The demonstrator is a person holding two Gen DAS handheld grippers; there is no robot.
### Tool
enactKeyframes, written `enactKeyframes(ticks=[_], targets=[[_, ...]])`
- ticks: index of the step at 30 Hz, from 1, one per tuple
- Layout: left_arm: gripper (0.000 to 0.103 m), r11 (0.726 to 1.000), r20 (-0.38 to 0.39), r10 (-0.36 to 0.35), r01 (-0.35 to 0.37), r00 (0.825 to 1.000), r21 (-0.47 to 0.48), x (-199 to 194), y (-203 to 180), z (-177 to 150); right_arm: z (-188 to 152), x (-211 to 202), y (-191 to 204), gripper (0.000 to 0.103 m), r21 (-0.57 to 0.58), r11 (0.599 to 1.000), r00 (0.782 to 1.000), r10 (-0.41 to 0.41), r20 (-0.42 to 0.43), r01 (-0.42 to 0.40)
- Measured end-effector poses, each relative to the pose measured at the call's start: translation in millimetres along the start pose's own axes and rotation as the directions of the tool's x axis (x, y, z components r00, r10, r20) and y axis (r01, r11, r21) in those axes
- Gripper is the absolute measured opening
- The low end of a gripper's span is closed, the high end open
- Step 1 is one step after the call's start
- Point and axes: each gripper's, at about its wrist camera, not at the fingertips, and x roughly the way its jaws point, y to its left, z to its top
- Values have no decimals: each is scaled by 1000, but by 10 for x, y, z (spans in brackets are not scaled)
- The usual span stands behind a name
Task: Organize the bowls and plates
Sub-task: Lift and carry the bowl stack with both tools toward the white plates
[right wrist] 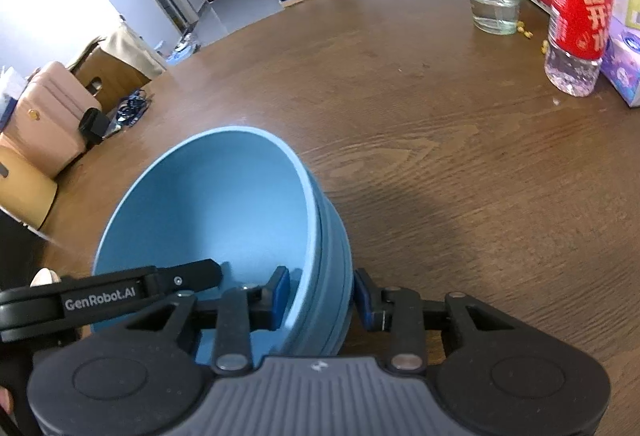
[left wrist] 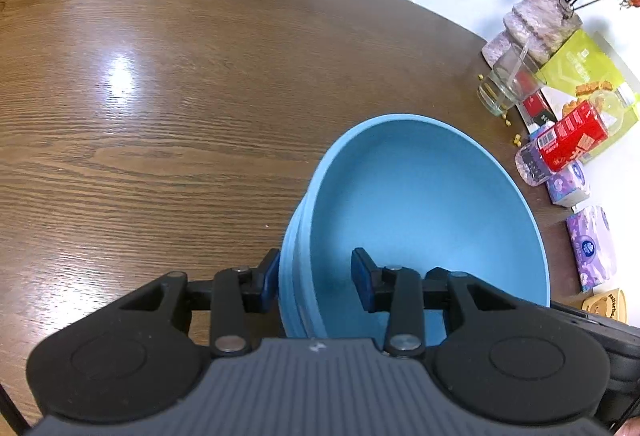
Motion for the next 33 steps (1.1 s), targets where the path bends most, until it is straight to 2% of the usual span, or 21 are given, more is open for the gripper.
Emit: enactKeyframes(ticks=[6,13,24,33], targets=[[38,999,39,18,-17,999,-35,-192,181,-29,-7,-25,204,34,-46,999,1000,29,7,-28],[38,994,96,60,-51,994,-101,-534,563,-107,-60,-20,640,34,-124,989,997,77,0,-77],[38,968,181,151,-108,972,-228,-1210,1407,-235,-230,15,1647,33,-252,953,986,163,-32,-166],[38,942,222,217,-144,951,-304,-1702,2105,-294,-405,71,2550,33,-332,916,974,218,-63,-226]])
